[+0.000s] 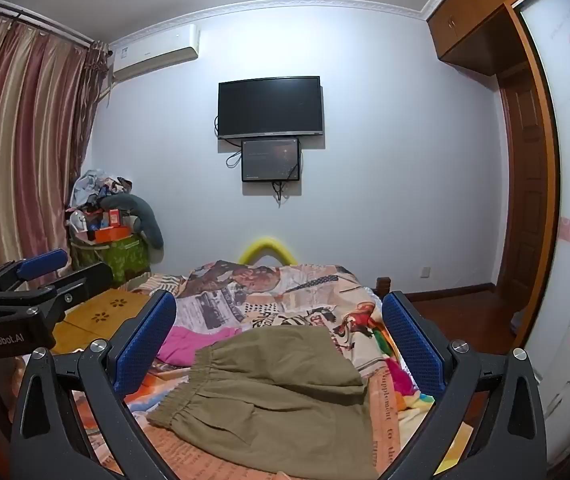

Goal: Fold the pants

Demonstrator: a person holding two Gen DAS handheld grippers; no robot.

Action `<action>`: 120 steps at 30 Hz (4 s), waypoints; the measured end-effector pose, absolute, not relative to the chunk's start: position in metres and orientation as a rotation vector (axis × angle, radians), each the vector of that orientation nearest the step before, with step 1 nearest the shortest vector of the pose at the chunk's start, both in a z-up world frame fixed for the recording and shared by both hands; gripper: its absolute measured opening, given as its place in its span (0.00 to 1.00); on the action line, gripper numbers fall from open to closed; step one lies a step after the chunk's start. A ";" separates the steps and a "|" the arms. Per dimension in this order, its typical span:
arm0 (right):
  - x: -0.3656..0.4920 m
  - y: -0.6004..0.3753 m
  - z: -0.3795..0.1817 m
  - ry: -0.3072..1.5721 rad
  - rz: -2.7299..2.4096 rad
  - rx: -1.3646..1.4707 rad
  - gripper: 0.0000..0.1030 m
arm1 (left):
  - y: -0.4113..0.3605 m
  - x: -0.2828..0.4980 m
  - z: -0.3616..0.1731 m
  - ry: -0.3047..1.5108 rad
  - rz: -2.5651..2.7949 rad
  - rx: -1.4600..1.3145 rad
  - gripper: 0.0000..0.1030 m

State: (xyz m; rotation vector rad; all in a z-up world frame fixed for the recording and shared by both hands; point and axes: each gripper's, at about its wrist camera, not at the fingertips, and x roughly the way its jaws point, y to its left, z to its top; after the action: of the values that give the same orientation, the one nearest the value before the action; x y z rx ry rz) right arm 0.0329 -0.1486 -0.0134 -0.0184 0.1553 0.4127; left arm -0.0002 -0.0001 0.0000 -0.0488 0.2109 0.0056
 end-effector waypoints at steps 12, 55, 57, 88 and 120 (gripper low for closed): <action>0.033 -0.150 -0.014 0.152 0.412 -0.013 0.99 | 0.006 0.001 0.004 0.212 0.004 -0.041 1.00; 0.036 -0.147 -0.013 0.160 0.413 -0.006 0.99 | -0.007 0.000 -0.001 0.199 0.019 -0.012 1.00; 0.036 -0.147 -0.013 0.161 0.413 -0.006 0.99 | -0.007 -0.001 -0.001 0.197 0.019 -0.012 1.00; 0.041 -0.144 -0.014 0.172 0.413 -0.008 0.99 | -0.003 0.009 -0.002 0.207 0.036 -0.026 1.00; 0.203 -0.189 -0.155 0.679 0.257 -0.068 0.85 | 0.096 0.228 -0.190 0.830 0.209 -0.041 1.00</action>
State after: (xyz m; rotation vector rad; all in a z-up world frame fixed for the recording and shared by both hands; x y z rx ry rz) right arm 0.2028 -0.1891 -0.1551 -0.0684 0.6792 0.2569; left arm 0.2275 0.0961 -0.1900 -0.0405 0.8305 0.2091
